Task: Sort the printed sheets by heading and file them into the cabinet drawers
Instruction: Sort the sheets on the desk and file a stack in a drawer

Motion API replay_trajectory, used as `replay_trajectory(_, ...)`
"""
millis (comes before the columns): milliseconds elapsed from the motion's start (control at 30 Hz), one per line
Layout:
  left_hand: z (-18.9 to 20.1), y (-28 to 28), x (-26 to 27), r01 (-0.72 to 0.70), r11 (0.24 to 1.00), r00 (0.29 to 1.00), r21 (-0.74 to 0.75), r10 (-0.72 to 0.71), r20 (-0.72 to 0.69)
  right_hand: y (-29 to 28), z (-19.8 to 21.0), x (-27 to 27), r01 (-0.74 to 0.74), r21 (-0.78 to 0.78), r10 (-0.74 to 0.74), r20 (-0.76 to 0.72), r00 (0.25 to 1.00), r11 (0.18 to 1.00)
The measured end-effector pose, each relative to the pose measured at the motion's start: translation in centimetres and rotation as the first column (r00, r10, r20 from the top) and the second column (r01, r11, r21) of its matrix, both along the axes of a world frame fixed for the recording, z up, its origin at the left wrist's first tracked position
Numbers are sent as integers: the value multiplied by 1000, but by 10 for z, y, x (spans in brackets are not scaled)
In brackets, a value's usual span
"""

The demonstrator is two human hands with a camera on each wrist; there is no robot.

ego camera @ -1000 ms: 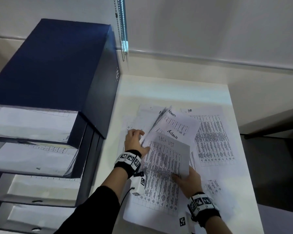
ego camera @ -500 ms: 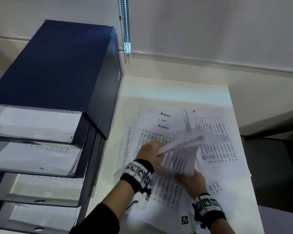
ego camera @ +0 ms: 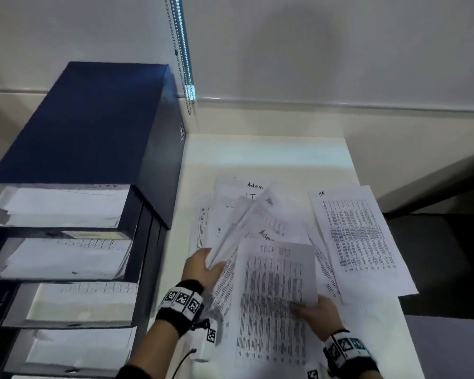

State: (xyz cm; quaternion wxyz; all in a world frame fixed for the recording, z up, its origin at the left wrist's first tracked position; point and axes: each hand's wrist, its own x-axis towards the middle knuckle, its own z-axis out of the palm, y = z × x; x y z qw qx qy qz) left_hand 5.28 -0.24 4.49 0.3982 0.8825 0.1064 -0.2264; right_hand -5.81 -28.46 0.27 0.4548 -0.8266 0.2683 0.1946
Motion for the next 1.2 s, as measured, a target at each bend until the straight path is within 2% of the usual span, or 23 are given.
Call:
replay_trajectory(100,-22,8,-9,-39,999,999,7,39,-10,10,-2,-1,-117,-61,118,10,993,991)
replay_trajectory(233,-35,-1,-10,-74,995,997,65,72,36,15,5,2,-263,-233,259,-50,965,936)
replay_trajectory(300,-42,-5,-10,-66,995,997,73,64,39,11,11,3,-286,-331,310,20,951,899)
replay_trajectory(367,-47,-7,-13,-13,991,998,133,5,62,5,13,5,-321,-430,389,80,918,844)
replay_trajectory(433,-46,-10,-18,50,983,986,179,-77,147,2,13,12,-361,-470,451,91,888,806)
replay_trajectory(533,-45,-12,-25,120,983,924,138,-162,346,9,12,22,-370,-430,445,85,892,824)
replay_trajectory(633,-53,-13,-27,192,954,870,228,-274,410,19,8,26,-352,-428,426,86,901,832)
replay_trajectory(733,-45,-16,-26,132,986,919,102,-161,361,23,3,25,-325,-438,397,80,914,838)
replay_trajectory(767,-39,-17,-21,92,996,952,13,-91,292,22,1,23,-324,-451,400,81,913,831)
replay_trajectory(833,-28,-17,-3,83,992,982,-93,-66,179,20,-2,21,-331,-454,403,70,912,828)
replay_trajectory(933,-24,-15,36,217,972,969,95,-226,99,19,-3,20,-355,-461,431,68,900,813)
replay_trajectory(1033,-25,-19,76,334,890,937,308,-350,-5,17,-6,19,-349,-465,430,78,899,814)
replay_trajectory(1133,-23,-20,111,379,897,925,226,-364,-109,15,-10,19,-339,-466,426,93,900,818)
replay_trajectory(1200,-21,-20,125,402,878,915,259,-381,-130,14,-12,20,-347,-468,433,86,897,813)
